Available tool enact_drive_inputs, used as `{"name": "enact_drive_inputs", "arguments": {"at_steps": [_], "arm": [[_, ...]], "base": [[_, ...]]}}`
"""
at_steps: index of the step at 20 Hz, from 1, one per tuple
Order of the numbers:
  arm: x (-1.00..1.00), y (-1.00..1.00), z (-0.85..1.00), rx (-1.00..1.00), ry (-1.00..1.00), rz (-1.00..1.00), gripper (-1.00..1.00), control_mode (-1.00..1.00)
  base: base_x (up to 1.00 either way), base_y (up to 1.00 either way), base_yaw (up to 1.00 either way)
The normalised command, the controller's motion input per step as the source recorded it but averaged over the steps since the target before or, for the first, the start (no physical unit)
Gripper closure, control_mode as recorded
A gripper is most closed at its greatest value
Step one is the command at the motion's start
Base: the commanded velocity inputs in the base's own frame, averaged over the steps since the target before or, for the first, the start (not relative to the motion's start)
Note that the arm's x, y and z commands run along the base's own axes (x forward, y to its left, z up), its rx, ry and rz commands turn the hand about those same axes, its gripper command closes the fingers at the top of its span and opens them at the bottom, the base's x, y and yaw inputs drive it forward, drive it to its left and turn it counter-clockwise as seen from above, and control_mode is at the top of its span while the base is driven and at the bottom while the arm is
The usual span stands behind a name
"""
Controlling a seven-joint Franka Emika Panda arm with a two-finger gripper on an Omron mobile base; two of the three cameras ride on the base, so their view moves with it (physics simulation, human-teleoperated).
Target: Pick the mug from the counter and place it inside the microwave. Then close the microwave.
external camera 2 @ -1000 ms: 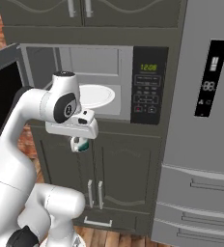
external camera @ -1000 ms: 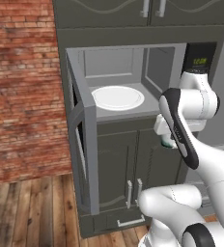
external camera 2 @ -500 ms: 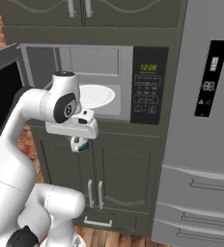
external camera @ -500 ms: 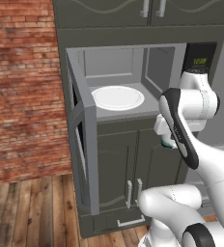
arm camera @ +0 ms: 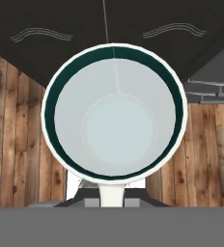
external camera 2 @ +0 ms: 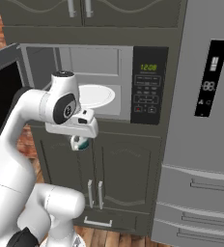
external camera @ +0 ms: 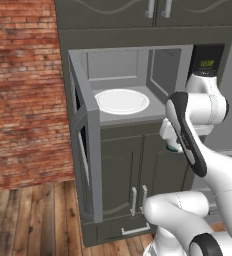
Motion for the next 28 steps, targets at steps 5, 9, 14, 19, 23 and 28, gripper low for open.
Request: {"name": "enact_drive_inputs", "arguments": {"at_steps": [5, 9, 14, 19, 23, 28], "arm": [[0.00, 0.05, 0.00, 0.00, -0.13, 0.15, 1.00, -1.00], [0.00, 0.04, 0.00, 0.00, -0.08, 0.15, 1.00, -1.00], [0.01, 0.18, 0.00, 0.00, -0.06, 0.13, 1.00, -1.00], [0.19, 0.09, 0.22, -0.01, 0.00, 0.03, 1.00, -1.00], [0.15, 0.00, 0.40, 0.00, 0.00, 0.00, 1.00, -1.00], [0.09, 0.00, 0.32, 0.00, -0.01, 0.00, 1.00, -1.00]], "base": [[0.00, 0.00, 0.00], [0.00, 0.00, 0.00], [0.00, 0.00, 0.00], [0.00, 0.00, 0.00], [0.00, 0.00, 0.00], [0.00, 0.00, 0.00]]}}
